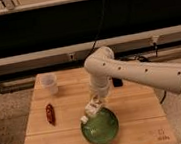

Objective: Place the bottle in the ceramic bowl

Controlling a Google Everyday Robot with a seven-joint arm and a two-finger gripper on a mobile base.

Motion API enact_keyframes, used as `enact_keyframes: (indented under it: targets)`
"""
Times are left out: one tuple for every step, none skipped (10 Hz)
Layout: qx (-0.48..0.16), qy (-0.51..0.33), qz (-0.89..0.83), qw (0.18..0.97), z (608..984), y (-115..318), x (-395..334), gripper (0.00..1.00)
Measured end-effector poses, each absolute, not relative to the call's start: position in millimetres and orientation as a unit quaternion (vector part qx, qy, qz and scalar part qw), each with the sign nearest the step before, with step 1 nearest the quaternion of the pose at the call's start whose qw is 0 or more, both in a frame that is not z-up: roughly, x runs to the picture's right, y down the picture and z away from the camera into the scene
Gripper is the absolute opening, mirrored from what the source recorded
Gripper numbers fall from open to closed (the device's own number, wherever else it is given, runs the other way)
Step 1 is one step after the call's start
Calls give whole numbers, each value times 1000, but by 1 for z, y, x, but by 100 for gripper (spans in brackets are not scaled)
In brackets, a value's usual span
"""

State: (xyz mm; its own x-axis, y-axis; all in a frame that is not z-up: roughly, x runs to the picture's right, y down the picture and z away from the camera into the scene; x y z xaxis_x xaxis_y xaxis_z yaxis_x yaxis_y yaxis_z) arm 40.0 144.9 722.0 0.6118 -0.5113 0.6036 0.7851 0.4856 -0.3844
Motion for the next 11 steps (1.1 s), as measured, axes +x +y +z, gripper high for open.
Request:
enact_keyframes:
  targets:
    - [-329, -211, -383, 837, 722, 147, 41, 69]
    - [-330, -212, -380, 837, 723, 150, 41, 76]
    - [-332, -212, -376, 839, 728, 153, 43, 80]
    - [-335, -212, -371, 840, 732, 159, 46, 80]
    - [-337, -212, -369, 840, 736, 163, 46, 80]
    - [-337, -213, -369, 840, 737, 165, 45, 80]
    - [-338, -213, -367, 840, 737, 167, 44, 80]
    - [-338, -214, -366, 840, 737, 170, 44, 80]
    - [-337, -215, -365, 841, 737, 171, 43, 80]
    - [-335, -215, -366, 841, 738, 169, 42, 76]
    - [-334, -215, -368, 841, 738, 169, 42, 76]
